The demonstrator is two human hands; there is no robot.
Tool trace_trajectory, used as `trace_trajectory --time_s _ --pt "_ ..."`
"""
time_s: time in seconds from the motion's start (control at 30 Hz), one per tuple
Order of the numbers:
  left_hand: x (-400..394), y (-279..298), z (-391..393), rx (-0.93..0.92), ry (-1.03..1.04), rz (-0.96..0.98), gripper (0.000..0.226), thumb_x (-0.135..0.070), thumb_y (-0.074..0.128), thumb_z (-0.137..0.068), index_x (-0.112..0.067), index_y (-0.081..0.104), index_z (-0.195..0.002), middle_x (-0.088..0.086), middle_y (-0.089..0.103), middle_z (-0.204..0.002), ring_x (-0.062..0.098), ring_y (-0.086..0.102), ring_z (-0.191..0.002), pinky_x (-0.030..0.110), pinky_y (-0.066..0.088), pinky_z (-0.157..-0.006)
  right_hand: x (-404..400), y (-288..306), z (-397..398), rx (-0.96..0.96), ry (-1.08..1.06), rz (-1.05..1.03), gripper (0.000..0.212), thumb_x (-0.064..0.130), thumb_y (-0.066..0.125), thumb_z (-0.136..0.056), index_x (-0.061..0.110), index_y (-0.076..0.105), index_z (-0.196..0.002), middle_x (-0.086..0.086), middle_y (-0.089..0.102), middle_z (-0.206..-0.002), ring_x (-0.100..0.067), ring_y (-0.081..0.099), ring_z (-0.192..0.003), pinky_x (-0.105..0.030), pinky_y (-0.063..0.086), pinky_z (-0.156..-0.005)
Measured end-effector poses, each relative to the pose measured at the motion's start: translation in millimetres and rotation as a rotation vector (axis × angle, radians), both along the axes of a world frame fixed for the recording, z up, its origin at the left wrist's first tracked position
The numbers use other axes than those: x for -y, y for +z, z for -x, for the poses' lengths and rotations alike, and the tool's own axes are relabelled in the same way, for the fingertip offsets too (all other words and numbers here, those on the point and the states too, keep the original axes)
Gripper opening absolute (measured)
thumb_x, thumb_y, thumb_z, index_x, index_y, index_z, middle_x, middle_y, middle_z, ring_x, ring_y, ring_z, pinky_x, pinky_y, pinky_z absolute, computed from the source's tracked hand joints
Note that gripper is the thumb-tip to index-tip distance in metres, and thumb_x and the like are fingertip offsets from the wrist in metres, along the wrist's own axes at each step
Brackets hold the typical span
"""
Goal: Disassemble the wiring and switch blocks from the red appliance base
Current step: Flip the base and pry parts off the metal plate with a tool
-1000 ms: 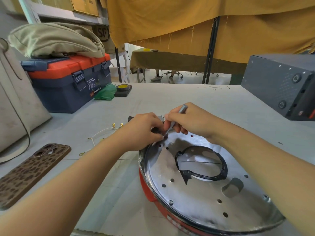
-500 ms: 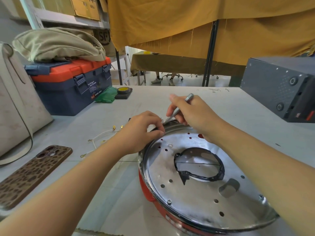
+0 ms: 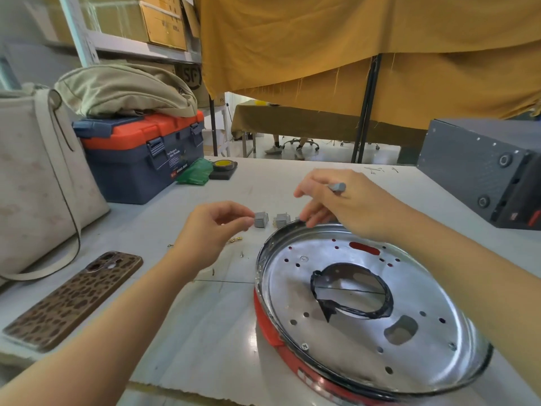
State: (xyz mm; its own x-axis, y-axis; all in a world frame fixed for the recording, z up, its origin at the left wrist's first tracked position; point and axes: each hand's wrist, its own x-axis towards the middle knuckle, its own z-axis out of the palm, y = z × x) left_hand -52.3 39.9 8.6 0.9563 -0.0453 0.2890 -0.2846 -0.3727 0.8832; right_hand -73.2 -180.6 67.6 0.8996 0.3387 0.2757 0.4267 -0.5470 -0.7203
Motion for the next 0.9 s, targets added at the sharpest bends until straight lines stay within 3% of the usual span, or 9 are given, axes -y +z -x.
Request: trace_trajectory --time_s 0.1,0.2,0.3,0.37,0.47,0.6,0.9 --pt "-16 -5 -3 -0.001 -0.016 -0.239 0.009 -0.016 0.070 -0.083 -0.023 0.074 -0.085 -0.008 0.070 -0.079 -0.008 0.058 -0.061 0.005 0.043 -0.057 8 -13 9 -0.031 0.014 0.114 0.027 0.035 0.042 -0.099 0.019 0.064 -0.095 -0.002 0.071 -0.087 -0.008 0.070 -0.077 -0.022 0.056 -0.074" --pt "-26 -9 -7 -0.009 -0.050 -0.482 0.011 -0.017 0.067 -0.085 -0.023 0.075 -0.090 -0.010 0.070 -0.088 -0.005 0.058 -0.073 0.005 0.040 -0.066 12 -28 18 0.022 0.012 0.415 0.022 0.037 0.045 -0.098 0.024 0.064 -0.102 0.008 0.068 -0.095 -0.004 0.061 -0.086 -0.021 0.048 -0.077" --pt "-26 -11 -9 0.015 -0.080 -0.653 0.014 -0.013 0.064 -0.086 -0.020 0.075 -0.091 -0.011 0.064 -0.086 -0.003 0.053 -0.073 0.004 0.036 -0.068 13 -37 24 0.038 0.024 0.607 0.020 0.041 0.047 -0.097 0.033 0.059 -0.111 0.015 0.063 -0.090 0.003 0.054 -0.079 -0.014 0.040 -0.071" --pt "-25 -13 -11 0.029 -0.085 -0.752 0.015 -0.011 0.063 -0.086 -0.018 0.075 -0.092 -0.010 0.061 -0.083 0.000 0.053 -0.073 0.007 0.036 -0.072 13 -39 26 0.034 0.014 0.627 0.020 0.042 0.047 -0.097 0.033 0.057 -0.112 0.016 0.058 -0.083 0.009 0.050 -0.074 -0.012 0.038 -0.070" --pt "-21 -18 -15 0.017 -0.049 -0.835 0.022 -0.008 0.055 -0.085 -0.019 0.072 -0.092 -0.006 0.060 -0.081 0.012 0.058 -0.083 0.020 0.046 -0.077 13 -39 26 0.023 0.003 0.640 0.021 0.044 0.046 -0.096 0.035 0.056 -0.112 0.013 0.062 -0.091 0.002 0.052 -0.072 -0.017 0.041 -0.069" --pt "-15 -21 -18 0.003 -0.027 -0.911 0.021 -0.009 0.049 -0.083 -0.024 0.061 -0.091 0.002 0.063 -0.090 0.023 0.059 -0.088 0.036 0.050 -0.079 13 -39 26 0.004 0.004 0.619 0.021 0.043 0.047 -0.096 0.037 0.056 -0.113 0.012 0.064 -0.103 -0.005 0.057 -0.087 -0.027 0.048 -0.079" --pt "-13 -20 -25 -0.012 -0.036 -0.943 0.017 -0.010 0.055 -0.083 -0.020 0.059 -0.097 -0.002 0.061 -0.089 0.023 0.058 -0.088 0.036 0.051 -0.079 12 -40 27 -0.010 -0.011 0.583 0.019 0.040 0.049 -0.096 0.034 0.057 -0.113 0.009 0.065 -0.104 -0.009 0.058 -0.087 -0.031 0.049 -0.081"
